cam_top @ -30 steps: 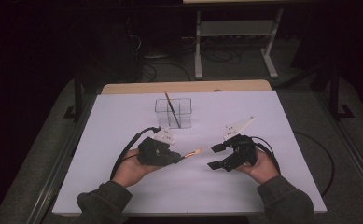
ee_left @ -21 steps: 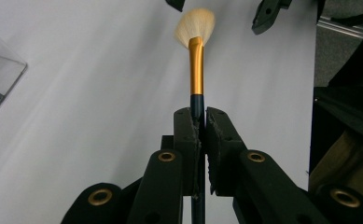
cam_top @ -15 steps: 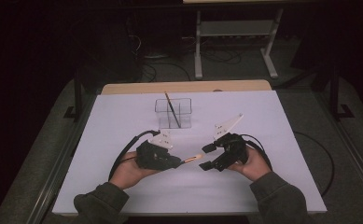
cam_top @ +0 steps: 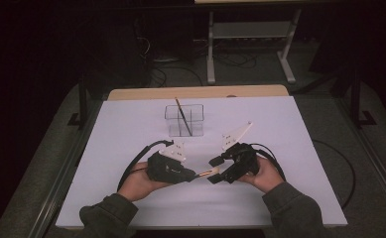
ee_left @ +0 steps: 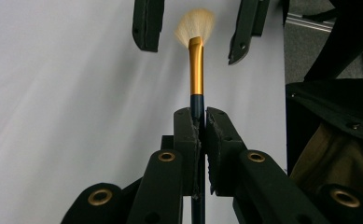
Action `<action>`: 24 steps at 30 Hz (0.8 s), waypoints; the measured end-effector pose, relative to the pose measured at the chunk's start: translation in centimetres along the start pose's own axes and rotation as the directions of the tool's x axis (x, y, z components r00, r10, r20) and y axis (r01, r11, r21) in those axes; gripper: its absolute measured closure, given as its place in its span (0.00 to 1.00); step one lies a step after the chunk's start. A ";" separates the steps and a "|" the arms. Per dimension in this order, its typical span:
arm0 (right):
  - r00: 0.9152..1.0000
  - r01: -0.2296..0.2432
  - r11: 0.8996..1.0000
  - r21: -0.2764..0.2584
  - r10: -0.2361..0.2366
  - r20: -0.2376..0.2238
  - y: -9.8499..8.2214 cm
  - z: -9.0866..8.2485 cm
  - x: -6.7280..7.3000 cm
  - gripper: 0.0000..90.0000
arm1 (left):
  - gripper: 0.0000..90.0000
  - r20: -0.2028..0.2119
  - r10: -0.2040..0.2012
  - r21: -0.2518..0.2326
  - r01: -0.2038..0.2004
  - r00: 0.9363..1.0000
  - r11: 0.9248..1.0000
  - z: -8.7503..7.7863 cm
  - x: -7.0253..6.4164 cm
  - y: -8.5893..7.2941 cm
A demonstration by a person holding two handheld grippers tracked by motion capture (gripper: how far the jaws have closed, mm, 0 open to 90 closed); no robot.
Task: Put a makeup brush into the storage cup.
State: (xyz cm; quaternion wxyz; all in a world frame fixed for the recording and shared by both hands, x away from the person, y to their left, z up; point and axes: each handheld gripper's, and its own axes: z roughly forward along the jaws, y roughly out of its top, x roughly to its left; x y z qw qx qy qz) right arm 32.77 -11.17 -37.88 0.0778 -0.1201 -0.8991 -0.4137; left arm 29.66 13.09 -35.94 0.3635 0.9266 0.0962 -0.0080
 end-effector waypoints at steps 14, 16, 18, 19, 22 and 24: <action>0.997 0.015 1.000 0.016 -0.014 -0.078 0.0 0.2 0.0 0.63 | 0.92 0.035 0.025 0.001 -0.025 0.999 1.000 0.4 -0.1 0.3; 0.996 0.020 1.000 0.020 -0.018 -0.091 0.0 0.2 0.0 0.67 | 0.92 0.041 0.030 0.005 -0.030 0.999 1.000 0.4 -0.1 0.4; 0.995 0.024 0.999 0.021 -0.022 -0.100 0.0 0.3 0.0 0.68 | 0.92 0.046 0.031 0.004 -0.031 0.998 1.000 0.5 -0.2 0.4; 0.994 0.024 0.999 0.022 -0.021 -0.106 0.0 0.3 0.0 0.69 | 0.92 0.047 0.035 0.006 -0.035 0.998 0.999 0.5 -0.2 0.4; 0.992 0.036 0.999 0.023 -0.032 -0.120 0.0 0.3 0.0 0.74 | 0.92 0.055 0.033 0.006 -0.034 0.998 0.999 0.4 -0.2 0.5; 0.991 0.034 0.999 0.027 -0.030 -0.127 -0.1 0.3 0.0 0.75 | 0.92 0.057 0.043 0.009 -0.044 0.997 0.999 0.5 -0.2 0.5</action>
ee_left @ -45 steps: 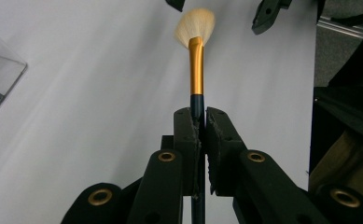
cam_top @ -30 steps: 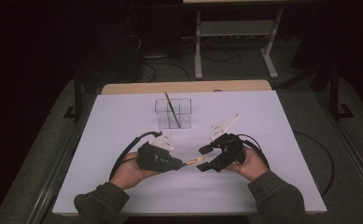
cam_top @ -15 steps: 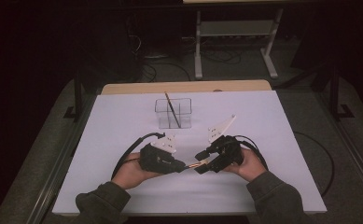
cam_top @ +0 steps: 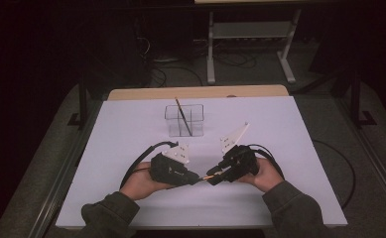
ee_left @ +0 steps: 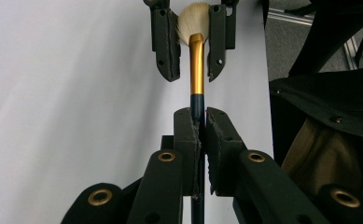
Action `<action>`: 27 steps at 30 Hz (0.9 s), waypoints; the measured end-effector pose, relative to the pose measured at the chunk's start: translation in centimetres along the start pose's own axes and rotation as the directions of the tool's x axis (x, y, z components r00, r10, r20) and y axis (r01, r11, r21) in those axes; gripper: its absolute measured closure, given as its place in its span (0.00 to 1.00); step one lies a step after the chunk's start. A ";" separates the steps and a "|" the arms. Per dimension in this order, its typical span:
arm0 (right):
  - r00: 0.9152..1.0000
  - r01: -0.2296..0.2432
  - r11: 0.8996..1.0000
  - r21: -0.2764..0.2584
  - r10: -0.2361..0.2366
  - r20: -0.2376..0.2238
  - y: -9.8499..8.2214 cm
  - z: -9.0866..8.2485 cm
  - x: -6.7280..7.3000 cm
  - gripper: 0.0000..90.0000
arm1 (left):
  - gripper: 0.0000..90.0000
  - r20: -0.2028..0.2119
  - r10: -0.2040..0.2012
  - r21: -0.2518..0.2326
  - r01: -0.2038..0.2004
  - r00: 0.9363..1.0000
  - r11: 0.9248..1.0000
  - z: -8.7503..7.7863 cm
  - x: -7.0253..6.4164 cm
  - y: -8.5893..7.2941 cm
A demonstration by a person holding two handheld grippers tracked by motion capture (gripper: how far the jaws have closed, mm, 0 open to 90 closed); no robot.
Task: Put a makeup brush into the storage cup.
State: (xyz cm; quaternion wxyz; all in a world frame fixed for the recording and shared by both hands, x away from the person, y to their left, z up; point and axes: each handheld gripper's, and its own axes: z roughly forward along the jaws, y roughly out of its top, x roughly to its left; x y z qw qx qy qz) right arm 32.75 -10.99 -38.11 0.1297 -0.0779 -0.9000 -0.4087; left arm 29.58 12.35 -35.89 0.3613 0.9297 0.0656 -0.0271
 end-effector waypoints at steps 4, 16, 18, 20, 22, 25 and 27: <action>1.000 -0.002 1.000 -0.006 0.002 -0.014 0.0 0.0 0.0 0.76 | 0.92 0.007 0.003 0.008 -0.003 1.000 1.000 0.1 0.0 0.1; 0.999 0.018 0.999 -0.036 -0.019 -0.030 0.1 -0.3 0.2 0.86 | 0.93 0.001 0.014 0.042 -0.014 1.000 0.999 0.7 0.1 0.4; 0.999 0.018 0.999 -0.037 -0.019 -0.029 0.1 -0.4 0.2 0.88 | 0.93 -0.002 0.017 0.043 -0.017 1.000 0.999 0.8 0.1 0.5; 0.999 0.027 0.999 -0.045 -0.028 -0.024 0.1 -0.5 0.3 0.89 | 0.93 -0.005 0.020 0.050 -0.020 1.000 0.999 0.8 0.1 0.6; 1.000 0.027 0.999 -0.042 -0.028 -0.013 0.1 -0.5 0.4 0.90 | 0.93 -0.004 0.017 0.050 -0.017 1.000 0.999 0.9 0.1 0.7; 0.999 0.031 0.999 -0.041 -0.031 -0.008 0.1 -0.6 0.4 0.91 | 0.92 0.003 0.013 0.047 -0.013 1.000 0.999 1.0 0.2 0.7; 0.999 0.031 0.999 -0.043 -0.032 -0.009 0.1 -0.7 0.4 0.91 | 0.92 0.000 0.009 0.048 -0.009 1.000 0.999 0.9 0.2 0.7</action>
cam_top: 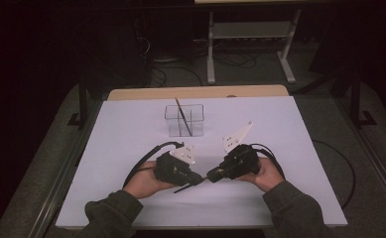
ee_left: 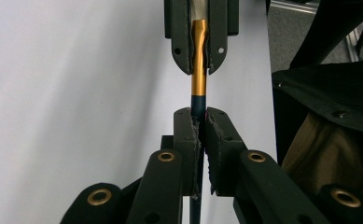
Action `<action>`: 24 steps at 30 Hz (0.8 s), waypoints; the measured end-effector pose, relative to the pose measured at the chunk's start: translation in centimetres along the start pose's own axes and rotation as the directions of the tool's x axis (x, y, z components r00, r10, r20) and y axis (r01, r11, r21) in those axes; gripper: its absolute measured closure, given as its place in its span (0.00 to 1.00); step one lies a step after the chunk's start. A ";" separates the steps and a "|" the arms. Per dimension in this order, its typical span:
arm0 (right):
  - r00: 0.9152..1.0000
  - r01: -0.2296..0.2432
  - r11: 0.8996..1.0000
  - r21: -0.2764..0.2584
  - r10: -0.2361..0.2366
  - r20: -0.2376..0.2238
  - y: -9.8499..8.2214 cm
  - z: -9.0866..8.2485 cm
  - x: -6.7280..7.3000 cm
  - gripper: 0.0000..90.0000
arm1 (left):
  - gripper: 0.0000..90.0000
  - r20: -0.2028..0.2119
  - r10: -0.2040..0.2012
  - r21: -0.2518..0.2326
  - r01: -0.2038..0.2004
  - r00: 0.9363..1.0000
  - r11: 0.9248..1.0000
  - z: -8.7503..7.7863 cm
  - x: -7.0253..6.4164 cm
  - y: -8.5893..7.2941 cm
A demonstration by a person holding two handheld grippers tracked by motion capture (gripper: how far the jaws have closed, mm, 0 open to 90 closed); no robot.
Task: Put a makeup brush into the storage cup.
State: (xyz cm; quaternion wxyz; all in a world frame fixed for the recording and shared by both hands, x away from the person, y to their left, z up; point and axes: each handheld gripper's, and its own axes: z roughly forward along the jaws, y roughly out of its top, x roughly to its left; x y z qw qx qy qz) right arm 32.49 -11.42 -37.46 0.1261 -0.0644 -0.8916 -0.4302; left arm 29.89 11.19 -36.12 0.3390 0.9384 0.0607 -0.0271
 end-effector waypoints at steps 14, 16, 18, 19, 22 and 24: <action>0.999 0.036 0.999 0.030 -0.037 0.020 1.1 -0.9 0.5 0.91 | 0.88 0.012 -0.006 0.075 0.005 1.000 0.997 0.3 0.1 0.0; 0.999 0.047 0.998 0.035 -0.048 0.024 1.3 -0.9 0.5 0.91 | 0.91 0.011 0.004 0.077 -0.005 1.000 0.997 0.3 0.0 0.0; 0.998 0.052 0.998 0.031 -0.052 0.025 1.4 -1.0 0.5 0.91 | 0.92 0.008 0.007 0.075 -0.007 1.000 0.997 0.3 0.0 0.0; 0.999 0.042 0.999 0.032 -0.043 0.029 1.5 -1.0 0.6 0.90 | 0.93 0.006 0.005 0.071 -0.006 1.000 0.997 0.3 0.1 0.0; 0.999 0.022 1.000 0.014 -0.022 0.035 1.4 -1.1 0.3 0.81 | 0.93 -0.005 -0.015 0.043 0.015 1.000 0.999 0.0 0.1 -0.1; 0.998 -0.002 1.000 0.001 0.002 0.055 1.3 -1.3 0.1 0.73 | 0.93 -0.017 -0.017 0.033 0.017 1.000 0.999 -0.2 0.2 -0.1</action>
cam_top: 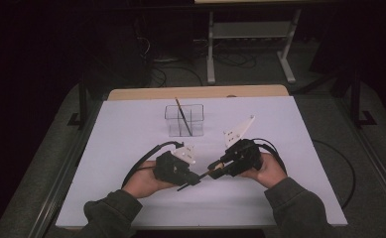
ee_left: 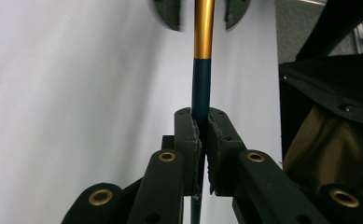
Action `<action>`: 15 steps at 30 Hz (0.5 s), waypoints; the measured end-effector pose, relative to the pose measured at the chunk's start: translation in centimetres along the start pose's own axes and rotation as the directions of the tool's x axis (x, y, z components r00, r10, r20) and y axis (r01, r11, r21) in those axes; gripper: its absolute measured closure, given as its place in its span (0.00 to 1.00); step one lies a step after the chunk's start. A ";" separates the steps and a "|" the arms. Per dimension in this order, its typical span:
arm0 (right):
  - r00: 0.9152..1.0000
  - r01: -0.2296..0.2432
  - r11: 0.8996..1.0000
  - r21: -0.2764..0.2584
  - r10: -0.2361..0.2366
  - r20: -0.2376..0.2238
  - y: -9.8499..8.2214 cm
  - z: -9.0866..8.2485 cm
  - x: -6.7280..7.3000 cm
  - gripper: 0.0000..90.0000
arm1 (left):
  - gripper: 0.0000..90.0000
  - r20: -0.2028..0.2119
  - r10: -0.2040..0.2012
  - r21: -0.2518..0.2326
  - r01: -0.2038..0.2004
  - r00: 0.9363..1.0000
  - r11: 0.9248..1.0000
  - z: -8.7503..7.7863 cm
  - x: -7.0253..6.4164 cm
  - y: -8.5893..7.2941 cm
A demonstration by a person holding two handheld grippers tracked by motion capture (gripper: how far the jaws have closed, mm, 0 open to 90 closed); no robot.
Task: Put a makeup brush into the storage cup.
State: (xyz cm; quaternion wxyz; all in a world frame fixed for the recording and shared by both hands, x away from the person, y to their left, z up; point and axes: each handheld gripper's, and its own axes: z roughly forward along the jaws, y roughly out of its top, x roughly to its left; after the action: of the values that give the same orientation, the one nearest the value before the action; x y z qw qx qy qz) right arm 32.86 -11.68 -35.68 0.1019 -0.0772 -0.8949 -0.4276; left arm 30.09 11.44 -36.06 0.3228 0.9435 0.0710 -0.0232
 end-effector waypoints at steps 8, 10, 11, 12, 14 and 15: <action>1.000 -0.031 0.999 -0.042 0.031 0.002 -0.6 -0.4 -0.1 0.72 | 0.93 -0.014 -0.018 -0.041 0.017 1.000 0.999 -0.5 0.4 -0.1; 1.000 -0.028 0.998 -0.063 0.027 -0.006 -0.5 -0.3 -0.1 0.74 | 0.93 -0.017 -0.024 -0.053 0.023 1.000 0.998 -0.4 0.4 0.0; 1.000 -0.030 0.997 -0.067 0.029 -0.008 -0.5 -0.3 -0.1 0.75 | 0.93 -0.016 -0.026 -0.052 0.025 1.000 0.998 -0.4 0.4 0.0; 1.000 -0.028 0.997 -0.073 0.027 -0.013 -0.4 -0.3 -0.1 0.76 | 0.93 -0.016 -0.015 -0.046 0.014 1.000 0.999 -0.4 0.5 0.1; 0.999 -0.032 0.996 -0.086 0.031 -0.012 -0.3 -0.2 -0.1 0.79 | 0.93 -0.016 -0.019 -0.047 0.018 1.000 0.999 -0.2 0.4 0.2; 0.999 -0.033 0.995 -0.094 0.032 -0.016 -0.4 -0.2 -0.2 0.81 | 0.93 -0.017 -0.014 -0.049 0.013 1.000 0.999 -0.1 0.4 0.2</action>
State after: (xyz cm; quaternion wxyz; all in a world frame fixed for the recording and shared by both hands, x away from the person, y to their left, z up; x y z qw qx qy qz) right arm 32.96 -12.10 -35.84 0.1115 -0.0932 -0.8716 -0.4681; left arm 30.50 11.34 -35.88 0.3449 0.9350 0.0807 -0.0153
